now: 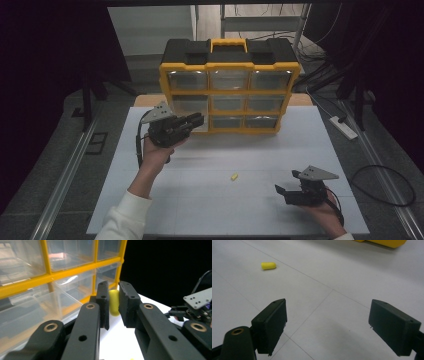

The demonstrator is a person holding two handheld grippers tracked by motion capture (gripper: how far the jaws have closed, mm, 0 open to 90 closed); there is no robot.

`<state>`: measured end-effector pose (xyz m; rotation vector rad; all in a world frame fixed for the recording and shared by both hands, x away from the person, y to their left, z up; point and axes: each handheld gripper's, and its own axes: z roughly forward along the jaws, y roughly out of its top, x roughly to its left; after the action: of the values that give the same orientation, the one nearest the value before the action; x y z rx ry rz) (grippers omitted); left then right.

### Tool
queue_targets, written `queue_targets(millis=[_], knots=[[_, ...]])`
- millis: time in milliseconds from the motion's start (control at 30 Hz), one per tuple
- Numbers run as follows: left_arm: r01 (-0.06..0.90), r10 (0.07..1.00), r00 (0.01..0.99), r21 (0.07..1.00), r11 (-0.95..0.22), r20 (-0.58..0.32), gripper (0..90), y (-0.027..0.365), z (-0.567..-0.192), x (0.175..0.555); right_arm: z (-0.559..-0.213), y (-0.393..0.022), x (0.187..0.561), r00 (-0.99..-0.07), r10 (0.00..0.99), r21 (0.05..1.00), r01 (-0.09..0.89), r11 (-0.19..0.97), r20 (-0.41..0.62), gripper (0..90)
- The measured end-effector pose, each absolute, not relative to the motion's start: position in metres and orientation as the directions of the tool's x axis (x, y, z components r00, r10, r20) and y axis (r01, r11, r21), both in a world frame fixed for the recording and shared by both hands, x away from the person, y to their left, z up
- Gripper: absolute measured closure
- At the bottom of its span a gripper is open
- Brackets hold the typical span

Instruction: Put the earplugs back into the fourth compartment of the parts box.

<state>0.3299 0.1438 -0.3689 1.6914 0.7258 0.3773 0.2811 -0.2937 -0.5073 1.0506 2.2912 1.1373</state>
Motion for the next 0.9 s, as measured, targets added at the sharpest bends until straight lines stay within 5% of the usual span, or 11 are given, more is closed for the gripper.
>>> queue_targets(millis=[900], knots=[[0.371,0.794,0.593,0.920,-0.126,-0.131,75.2,0.163,-0.373,0.394,-0.506,-0.293,0.281,-0.657,0.753,0.799,0.447,0.402,-0.011,16.2]])
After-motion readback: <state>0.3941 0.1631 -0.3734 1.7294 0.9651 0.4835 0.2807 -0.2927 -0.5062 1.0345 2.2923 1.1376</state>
